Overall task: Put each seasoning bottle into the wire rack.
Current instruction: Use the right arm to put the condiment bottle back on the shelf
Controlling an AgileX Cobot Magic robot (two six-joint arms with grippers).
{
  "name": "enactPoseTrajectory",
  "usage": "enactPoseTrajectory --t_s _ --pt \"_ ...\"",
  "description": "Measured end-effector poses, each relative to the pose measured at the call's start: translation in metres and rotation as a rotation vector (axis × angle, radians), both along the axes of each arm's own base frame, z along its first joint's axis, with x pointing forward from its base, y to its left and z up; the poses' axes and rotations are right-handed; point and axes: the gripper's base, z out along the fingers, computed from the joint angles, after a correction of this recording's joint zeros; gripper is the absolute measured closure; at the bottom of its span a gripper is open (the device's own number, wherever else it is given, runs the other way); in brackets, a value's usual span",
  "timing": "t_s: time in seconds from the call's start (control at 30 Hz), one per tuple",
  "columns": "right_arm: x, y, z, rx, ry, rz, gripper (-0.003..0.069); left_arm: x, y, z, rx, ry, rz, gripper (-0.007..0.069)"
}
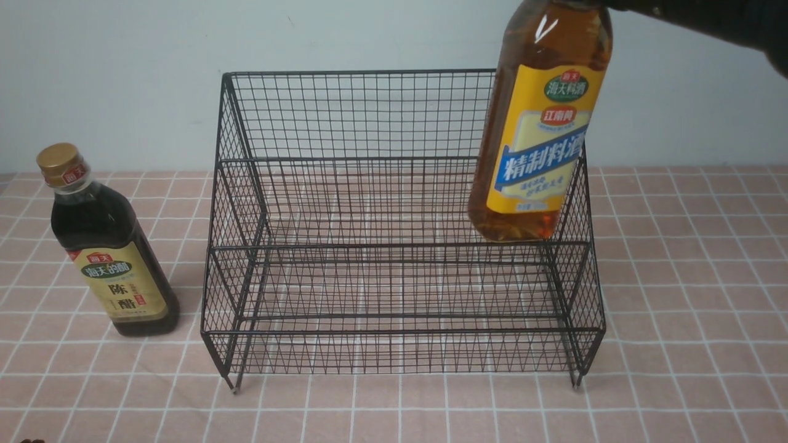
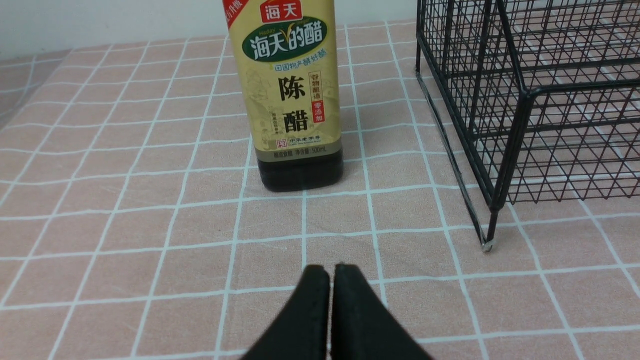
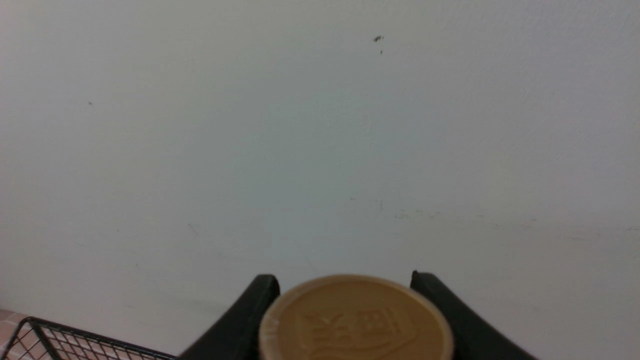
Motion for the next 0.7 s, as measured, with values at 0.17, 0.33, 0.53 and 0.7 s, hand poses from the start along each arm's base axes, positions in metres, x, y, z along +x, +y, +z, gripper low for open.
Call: enactPoseTrajectory --t_s 0.17,0.33,0.53,0.7 --pt "0.0 0.0 -0.001 -0.017 0.014 0.002 0.0349 0.0 0.0 0.0 0.0 0.0 0.0 0.0631" --pt "-0.002 -0.001 -0.001 -0.027 0.04 0.005 0.0349 0.0 0.0 0.0 0.0 0.0 0.0 0.0631" --pt "-0.005 -0.001 0.0 -0.024 0.079 0.008 0.0349 0.0 0.0 0.0 0.0 0.0 0.0 0.0631" --pt "-0.01 -0.003 -0.003 -0.014 0.178 0.014 0.0349 0.0 0.0 0.0 0.0 0.0 0.0 0.0631"
